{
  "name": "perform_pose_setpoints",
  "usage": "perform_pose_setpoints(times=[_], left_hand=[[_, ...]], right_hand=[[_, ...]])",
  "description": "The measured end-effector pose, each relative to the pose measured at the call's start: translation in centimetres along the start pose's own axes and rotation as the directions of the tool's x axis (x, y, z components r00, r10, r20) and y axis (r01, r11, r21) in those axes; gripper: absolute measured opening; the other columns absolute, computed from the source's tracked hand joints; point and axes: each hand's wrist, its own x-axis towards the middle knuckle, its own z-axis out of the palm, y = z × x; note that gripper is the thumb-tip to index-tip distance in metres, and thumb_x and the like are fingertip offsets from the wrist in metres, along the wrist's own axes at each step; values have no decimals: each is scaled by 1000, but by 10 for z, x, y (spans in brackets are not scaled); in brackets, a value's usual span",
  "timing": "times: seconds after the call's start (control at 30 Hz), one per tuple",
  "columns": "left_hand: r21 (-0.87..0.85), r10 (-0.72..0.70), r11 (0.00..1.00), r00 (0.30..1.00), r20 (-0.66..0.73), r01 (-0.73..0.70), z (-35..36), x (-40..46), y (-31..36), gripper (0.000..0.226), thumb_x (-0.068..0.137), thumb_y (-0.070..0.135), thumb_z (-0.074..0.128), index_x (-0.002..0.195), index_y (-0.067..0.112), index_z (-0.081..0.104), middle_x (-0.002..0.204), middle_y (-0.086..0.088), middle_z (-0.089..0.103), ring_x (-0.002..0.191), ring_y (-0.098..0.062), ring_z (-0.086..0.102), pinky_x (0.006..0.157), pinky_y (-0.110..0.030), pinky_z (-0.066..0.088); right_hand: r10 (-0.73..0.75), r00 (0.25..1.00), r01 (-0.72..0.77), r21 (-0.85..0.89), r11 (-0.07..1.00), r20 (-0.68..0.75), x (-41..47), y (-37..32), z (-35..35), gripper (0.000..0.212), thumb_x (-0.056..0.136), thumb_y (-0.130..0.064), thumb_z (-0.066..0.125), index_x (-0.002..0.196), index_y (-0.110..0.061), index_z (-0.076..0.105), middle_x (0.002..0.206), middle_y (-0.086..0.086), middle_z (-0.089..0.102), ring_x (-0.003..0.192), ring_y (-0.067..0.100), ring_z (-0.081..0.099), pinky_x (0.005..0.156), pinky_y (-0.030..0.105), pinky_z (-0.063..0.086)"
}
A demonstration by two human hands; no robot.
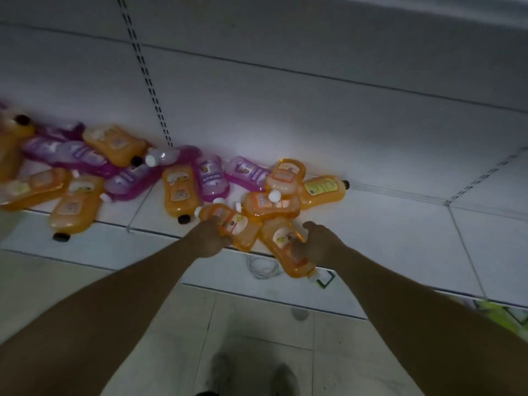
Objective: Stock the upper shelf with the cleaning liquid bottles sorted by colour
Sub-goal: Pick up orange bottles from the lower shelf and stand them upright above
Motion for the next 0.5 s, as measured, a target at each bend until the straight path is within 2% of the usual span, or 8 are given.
perform_pose_setpoints(times=[0.03,0.1,0.2,0.27,0.33,0.37,0.43,0.5], left_hand=[[-68,-22,997,999,-35,20,1,2,2,58,88,30,64,134,0,45,127,-9,49,126,-30,46,104,-38,38],[-191,-81,980,988,-133,54,10,7,3,69,82,35,69,137,4,41,140,-13,41,128,-33,42,106,-41,36],[-352,-273,918,935,-226,183,34,14,10,92,77,41,73,145,8,20,146,-18,25,128,-36,38,103,-43,39],[-483,-361,849,904,-230,216,44,15,13,100,69,49,77,143,16,17,138,-17,35,117,-36,49,91,-46,49],[-631,-383,753,903,-192,185,52,21,13,93,68,49,75,140,23,23,125,-13,50,99,-32,60,75,-43,56],[-676,-383,718,905,-184,166,54,23,12,88,74,42,73,142,21,22,120,-12,52,94,-30,61,72,-42,57],[-715,-394,675,908,-139,183,56,30,9,85,82,24,71,147,10,17,117,-13,51,92,-27,58,78,-44,57],[-771,-397,608,914,-88,190,56,32,9,84,82,15,71,146,5,18,128,-17,49,94,-24,53,76,-40,57]], right_hand=[[22,1000,-22,-5,1000,6,2,1,6,75,88,-52,60,144,-12,31,142,13,44,128,31,47,104,40,41],[56,997,-53,-72,996,45,9,4,18,96,77,-64,66,147,-15,21,144,13,37,132,32,41,107,43,39],[9,996,4,-148,989,88,22,21,34,121,62,-71,73,150,-22,7,146,10,31,135,34,35,109,45,36],[-47,996,56,-133,989,76,24,30,41,119,66,-63,76,151,-26,2,147,10,30,134,34,36,108,46,35],[-107,993,110,-87,990,45,23,36,40,112,71,-54,78,151,-31,2,142,10,31,130,33,40,104,44,39],[-134,991,135,-43,990,19,24,38,38,110,72,-50,78,151,-33,3,139,10,32,128,33,42,101,43,42],[-160,986,163,62,985,-53,25,44,35,107,72,-46,80,150,-33,7,136,8,33,126,31,44,97,40,44],[-175,977,190,122,974,-124,22,47,31,107,71,-44,82,150,-31,10,137,7,34,126,28,45,97,38,44]])
